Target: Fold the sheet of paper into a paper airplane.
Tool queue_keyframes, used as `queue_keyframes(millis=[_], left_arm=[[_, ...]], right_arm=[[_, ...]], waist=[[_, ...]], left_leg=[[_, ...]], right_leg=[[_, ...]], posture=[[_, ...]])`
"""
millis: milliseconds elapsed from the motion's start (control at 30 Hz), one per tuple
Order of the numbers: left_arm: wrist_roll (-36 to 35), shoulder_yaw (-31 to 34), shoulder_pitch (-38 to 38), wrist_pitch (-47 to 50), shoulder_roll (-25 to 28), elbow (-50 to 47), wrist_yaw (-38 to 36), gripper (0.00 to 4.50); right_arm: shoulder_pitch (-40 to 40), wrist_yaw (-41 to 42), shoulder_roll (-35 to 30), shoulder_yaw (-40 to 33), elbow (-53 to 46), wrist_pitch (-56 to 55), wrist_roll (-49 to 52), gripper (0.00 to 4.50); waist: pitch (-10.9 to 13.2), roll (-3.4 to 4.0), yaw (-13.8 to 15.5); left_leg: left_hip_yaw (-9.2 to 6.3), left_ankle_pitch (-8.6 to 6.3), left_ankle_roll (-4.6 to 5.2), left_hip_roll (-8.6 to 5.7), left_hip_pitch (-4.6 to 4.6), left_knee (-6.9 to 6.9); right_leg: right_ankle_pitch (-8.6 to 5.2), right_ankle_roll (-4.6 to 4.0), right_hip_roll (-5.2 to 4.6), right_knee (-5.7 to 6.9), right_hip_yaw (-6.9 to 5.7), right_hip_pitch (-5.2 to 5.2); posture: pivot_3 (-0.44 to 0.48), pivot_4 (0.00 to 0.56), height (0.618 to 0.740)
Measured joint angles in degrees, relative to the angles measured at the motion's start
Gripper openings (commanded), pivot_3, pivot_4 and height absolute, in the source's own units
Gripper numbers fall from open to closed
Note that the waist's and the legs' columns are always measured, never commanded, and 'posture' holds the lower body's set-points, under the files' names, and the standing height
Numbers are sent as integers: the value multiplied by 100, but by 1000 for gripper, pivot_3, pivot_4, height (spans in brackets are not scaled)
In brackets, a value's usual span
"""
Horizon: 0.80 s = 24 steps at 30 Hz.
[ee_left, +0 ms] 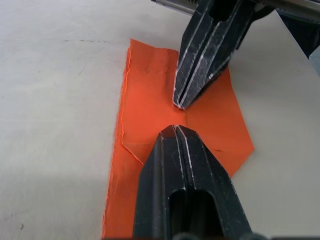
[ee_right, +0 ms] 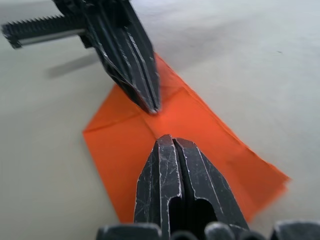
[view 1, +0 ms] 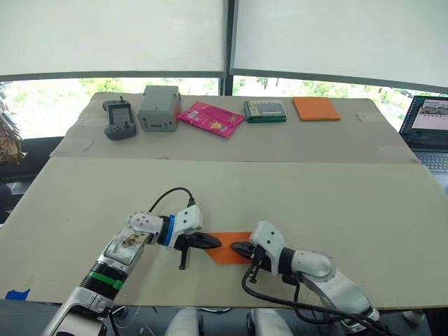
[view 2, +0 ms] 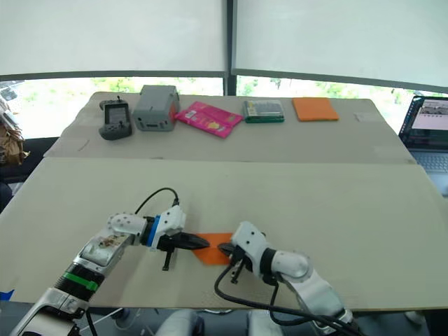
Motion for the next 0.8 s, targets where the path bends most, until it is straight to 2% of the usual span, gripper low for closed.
queue_keyframes(millis=[333,467,533,633,800], left_arm=[[23,-116,-212,-222,-178,401,-108,0],[25,-107,-230,-248,-193,438,-126,0],[25,-85,-216,-244,-187,436,-116,0],[26,-81,-186,-242,-216,383,-77,0],[14,-13,-27,-229,-214,174,38,0]], right_arm=[[489,128,-592,-764,275,-844,78,23],[486,115,-337,-1235,440,-941,471,23],[97,64,-83,-1350,441,-843,680,23],[-500,78,3,-1193,379,-823,659,23],[-587,148,192,-316,1066,-842,117,23]], waist=[[-10,5,66],[-9,5,70],[-5,12,27],[-6,15,-5],[-6,16,0]], left_leg=[[-9,-6,10,-3,31,1],[-9,-6,10,0,27,1],[-7,-6,10,2,23,1],[-9,-10,17,2,25,-5],[-9,-13,22,-4,-6,-5]], right_leg=[[-12,23,-6,-33,-7,65],[-7,18,-6,-33,-3,61],[-2,10,-4,-31,3,54],[-4,14,2,-32,0,53],[-7,13,-6,-27,7,18]], posture=[[0,150,740],[0,150,740],[0,150,740],[0,150,740],[0,150,740]])
